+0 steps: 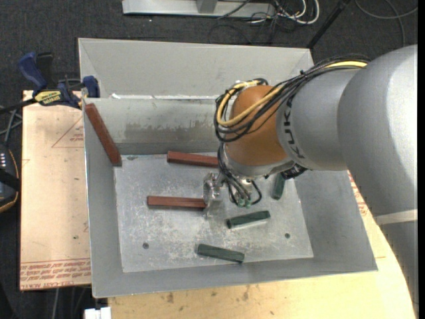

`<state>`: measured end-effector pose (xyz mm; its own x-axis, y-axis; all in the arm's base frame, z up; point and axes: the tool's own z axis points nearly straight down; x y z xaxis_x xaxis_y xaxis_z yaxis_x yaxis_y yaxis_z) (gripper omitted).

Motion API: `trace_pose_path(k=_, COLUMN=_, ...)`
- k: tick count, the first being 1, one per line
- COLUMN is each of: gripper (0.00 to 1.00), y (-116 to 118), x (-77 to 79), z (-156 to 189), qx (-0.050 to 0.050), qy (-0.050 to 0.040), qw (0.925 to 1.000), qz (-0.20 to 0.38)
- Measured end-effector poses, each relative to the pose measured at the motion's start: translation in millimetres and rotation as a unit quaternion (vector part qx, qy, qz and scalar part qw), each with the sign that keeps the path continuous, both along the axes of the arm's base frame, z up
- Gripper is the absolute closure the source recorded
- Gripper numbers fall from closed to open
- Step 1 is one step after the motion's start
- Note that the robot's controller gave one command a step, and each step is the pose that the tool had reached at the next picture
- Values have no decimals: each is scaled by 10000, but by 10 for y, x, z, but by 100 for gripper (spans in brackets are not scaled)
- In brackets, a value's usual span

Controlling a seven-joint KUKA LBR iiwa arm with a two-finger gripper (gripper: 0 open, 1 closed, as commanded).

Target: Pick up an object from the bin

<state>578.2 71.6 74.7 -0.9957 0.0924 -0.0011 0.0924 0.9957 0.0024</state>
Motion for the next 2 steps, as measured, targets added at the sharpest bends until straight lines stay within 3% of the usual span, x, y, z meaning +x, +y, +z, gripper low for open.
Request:
trace_pose_path(k=1, gripper=100, y=-1, x=0, z=0, qx=1, qy=0, qw=10000, qz=-3)
trace_pose_path(k=2, gripper=100, y=134, x=25, z=1795, qx=2, qy=-48, qw=9996, qz=-289)
